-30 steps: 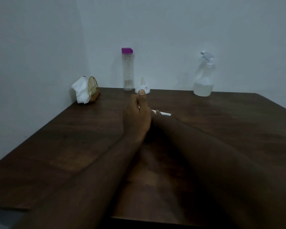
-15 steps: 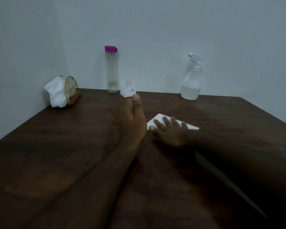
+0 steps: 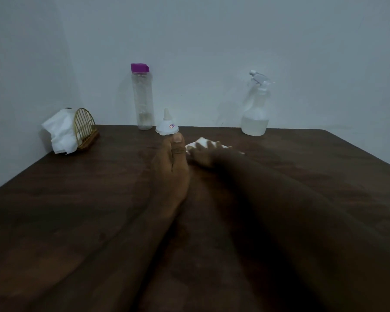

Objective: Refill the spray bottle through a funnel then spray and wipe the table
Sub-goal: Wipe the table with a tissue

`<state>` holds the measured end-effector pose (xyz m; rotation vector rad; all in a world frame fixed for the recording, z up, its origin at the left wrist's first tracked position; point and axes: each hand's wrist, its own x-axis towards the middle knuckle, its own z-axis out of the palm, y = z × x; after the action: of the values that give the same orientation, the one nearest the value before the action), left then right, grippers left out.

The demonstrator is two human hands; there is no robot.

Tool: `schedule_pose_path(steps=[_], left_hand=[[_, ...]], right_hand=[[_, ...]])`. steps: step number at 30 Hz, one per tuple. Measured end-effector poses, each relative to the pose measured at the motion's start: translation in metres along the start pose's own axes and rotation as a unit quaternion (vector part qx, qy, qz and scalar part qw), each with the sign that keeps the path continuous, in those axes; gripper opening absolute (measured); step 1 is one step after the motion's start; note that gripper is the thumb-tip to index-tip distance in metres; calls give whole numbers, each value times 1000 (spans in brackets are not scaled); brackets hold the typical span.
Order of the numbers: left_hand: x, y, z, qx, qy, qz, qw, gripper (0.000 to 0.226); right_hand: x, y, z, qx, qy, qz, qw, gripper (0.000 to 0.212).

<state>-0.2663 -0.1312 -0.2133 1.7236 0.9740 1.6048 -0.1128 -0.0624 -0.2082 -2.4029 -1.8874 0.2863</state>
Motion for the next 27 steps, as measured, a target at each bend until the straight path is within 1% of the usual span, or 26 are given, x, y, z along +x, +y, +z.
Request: schedule_pose_path(steps=[1,2,4,6,7,9,10,11,13,14,16,18,20,22,23,25,27], left_hand=[[0,-1,1,-5,-2,2,1000,64],[0,-1,1,-5,-7,2,1000,67],[-1,-1,6,-9,-20,-8,1000,74],[-2,-3,9,-21,-17,-9,1000,74],[-1,-2,10,-22,-10,-8,1000,73],[-2,0,10,-26,-14,-16,999,67],[-3,0,10,-23,-19,-20,999,63],[-4,1,11,-16,-24,-22,999,57],[-6,5,11,-2,-35,-21,999,49],[-7,7,10,4,-38,-20,999,53],[-11,14,8,10,-40,-15,999,63],[-15,16,4,17,-54,0,998,60],[-20,18,0,26,-76,4,997,50],[-23,16,-4,31,-71,13,997,50],[-24,16,-6,32,-67,14,997,49],[-27,18,-9,34,-72,19,997,51],[-30,19,-9,47,-85,31,995,63]], right_hand=[[2,16,-2,0,4,14,1000,60],[9,40,-3,12,0,46,999,66],[27,103,4,7,-20,105,994,77],[22,137,9,4,-20,153,988,88],[4,132,4,6,-12,166,986,86],[-39,105,-5,-1,11,163,986,64],[-56,91,-6,-6,12,151,988,59],[-71,77,-5,-14,-11,121,992,61],[-95,46,5,-41,-62,35,997,64],[-105,31,10,-55,-75,-10,996,63],[-132,7,20,-63,-98,-66,991,61],[-167,-10,25,-65,-101,-125,985,60],[-196,-3,27,-62,-93,-153,982,58],[-208,26,23,-73,-89,-122,986,57],[-207,46,18,-72,-85,-83,990,57],[-207,86,7,-41,-74,23,996,60],[-212,115,2,-38,-62,91,993,62]])
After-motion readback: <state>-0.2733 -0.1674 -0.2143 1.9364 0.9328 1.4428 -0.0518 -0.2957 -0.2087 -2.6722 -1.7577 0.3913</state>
